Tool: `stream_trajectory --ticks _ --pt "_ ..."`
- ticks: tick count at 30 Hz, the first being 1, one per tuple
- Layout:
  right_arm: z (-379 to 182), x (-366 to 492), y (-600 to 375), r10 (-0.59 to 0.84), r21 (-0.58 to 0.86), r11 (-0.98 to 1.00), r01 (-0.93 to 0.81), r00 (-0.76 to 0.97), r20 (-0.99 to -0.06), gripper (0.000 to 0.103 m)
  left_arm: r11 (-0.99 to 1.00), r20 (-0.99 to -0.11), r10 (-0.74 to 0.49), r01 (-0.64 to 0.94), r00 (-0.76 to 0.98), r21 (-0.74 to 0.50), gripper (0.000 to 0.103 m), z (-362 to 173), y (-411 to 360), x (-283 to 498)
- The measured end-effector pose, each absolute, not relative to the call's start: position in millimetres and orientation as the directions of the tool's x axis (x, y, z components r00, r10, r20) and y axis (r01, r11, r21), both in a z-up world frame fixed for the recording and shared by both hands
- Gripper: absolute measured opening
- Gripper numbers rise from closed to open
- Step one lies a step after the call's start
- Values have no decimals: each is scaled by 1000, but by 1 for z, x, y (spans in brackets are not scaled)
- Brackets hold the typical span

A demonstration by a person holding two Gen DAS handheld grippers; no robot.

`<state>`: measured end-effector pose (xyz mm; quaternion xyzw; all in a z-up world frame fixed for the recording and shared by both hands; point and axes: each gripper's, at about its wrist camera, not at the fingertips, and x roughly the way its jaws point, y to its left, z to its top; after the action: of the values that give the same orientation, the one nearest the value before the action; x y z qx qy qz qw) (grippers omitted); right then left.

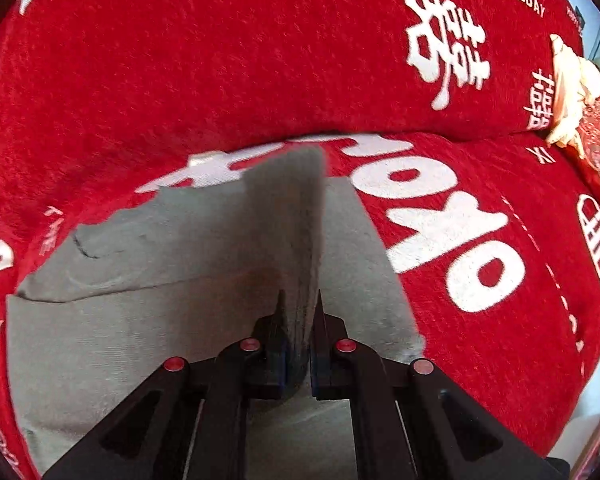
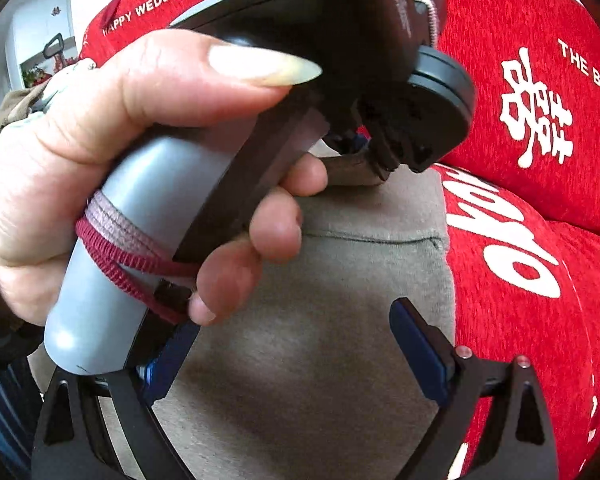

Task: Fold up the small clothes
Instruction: 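Carry the sleeve across the sweater body with the left gripper, then open the left gripper to release the sleeve on the sweater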

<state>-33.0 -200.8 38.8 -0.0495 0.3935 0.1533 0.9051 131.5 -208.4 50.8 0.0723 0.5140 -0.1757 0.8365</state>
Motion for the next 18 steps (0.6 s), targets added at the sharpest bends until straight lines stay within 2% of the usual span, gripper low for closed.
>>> stream_trajectory --ticks 3,5,6,7,9,13,18 --pt "36 -31 -201 228 18 948 -318 636 -737 97 912 -898 -210 409 387 -37 7 43 -219 130" --pt "35 -34 -199 220 6 947 -321 634 -741 97 905 -909 -195 425 368 -23 26 37 -224 130" --pt "35 -34 -199 215 -1 947 -322 635 -742 97 898 -913 -212 437 348 -42 61 34 -226 130" --pt "35 -36 -196 209 -11 946 -324 635 -744 97 900 -910 -205 435 360 -30 88 34 -228 129" --pt "33 -36 -193 190 -35 945 -325 633 -750 97 901 -884 -170 433 435 39 90 39 -232 124" --pt "31 -36 -189 182 -53 941 -335 631 -754 97 877 -878 -217 481 426 17 90 49 -237 118" --pt "29 -38 -182 175 -65 938 -340 628 -759 97 868 -824 -286 496 489 -8 90 82 -223 113"
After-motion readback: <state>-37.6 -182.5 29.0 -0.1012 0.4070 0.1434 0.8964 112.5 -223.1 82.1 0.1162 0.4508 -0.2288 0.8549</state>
